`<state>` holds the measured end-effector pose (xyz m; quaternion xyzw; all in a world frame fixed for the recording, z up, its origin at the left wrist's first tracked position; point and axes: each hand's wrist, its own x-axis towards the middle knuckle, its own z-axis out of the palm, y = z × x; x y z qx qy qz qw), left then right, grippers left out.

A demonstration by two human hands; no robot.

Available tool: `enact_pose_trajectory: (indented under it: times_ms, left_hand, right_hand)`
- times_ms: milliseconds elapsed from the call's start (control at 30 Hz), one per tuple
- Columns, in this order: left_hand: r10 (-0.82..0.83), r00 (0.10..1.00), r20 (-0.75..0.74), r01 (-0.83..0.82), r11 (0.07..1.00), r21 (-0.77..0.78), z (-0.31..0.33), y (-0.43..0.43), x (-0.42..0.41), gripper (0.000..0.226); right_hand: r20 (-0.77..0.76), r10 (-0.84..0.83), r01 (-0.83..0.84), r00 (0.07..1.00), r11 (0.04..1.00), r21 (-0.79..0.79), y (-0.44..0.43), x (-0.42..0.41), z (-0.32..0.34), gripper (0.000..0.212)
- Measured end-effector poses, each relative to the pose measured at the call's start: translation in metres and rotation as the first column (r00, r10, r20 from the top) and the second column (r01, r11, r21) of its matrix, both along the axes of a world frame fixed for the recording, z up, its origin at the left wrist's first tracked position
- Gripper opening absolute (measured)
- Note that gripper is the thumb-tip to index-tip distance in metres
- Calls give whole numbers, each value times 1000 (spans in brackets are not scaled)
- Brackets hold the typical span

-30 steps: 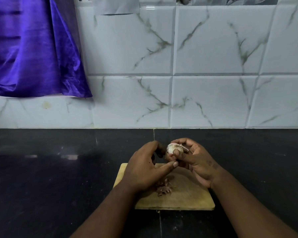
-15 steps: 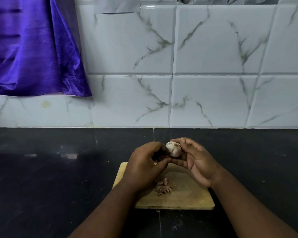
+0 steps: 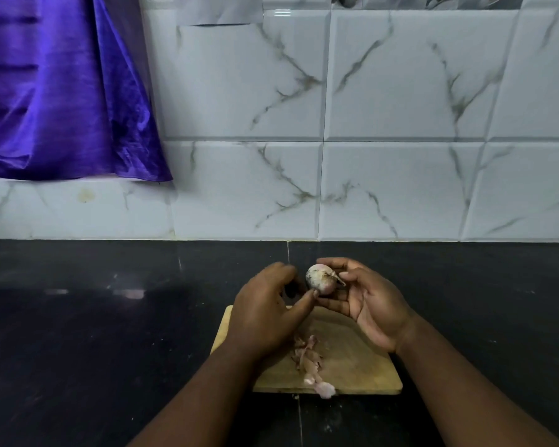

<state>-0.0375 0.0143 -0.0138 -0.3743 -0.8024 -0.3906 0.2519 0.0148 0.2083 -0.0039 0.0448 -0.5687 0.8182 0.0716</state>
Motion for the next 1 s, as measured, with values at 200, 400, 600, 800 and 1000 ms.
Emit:
enact_pose_trajectory:
  times_ms: [200, 400, 600, 800, 1000]
  left_hand:
    - [-17, 997, -74, 21, 999, 44, 0, 2, 1, 32]
    - [-9, 998, -62, 11, 999, 39, 0, 5, 1, 25]
    - [-9, 999, -48, 12, 998, 70, 1, 3, 1, 20]
    - [-81, 992, 93, 61, 979, 196, 0, 5, 1, 20]
    - [-252, 923, 290, 134, 919, 371, 0, 10, 4, 29]
  right_hand:
    - [-11, 35, -34, 999, 996, 77, -4, 0, -4, 33]
    - [-22, 33, -31, 999, 995, 100, -4, 1, -4, 42]
    - [-36, -7, 13, 999, 987, 161, -3, 1, -4, 45]
    - [-72, -25, 40, 997, 974, 225, -3, 1, -6, 50]
    - [-118, -27, 56, 993, 965, 255, -2, 0, -8, 48]
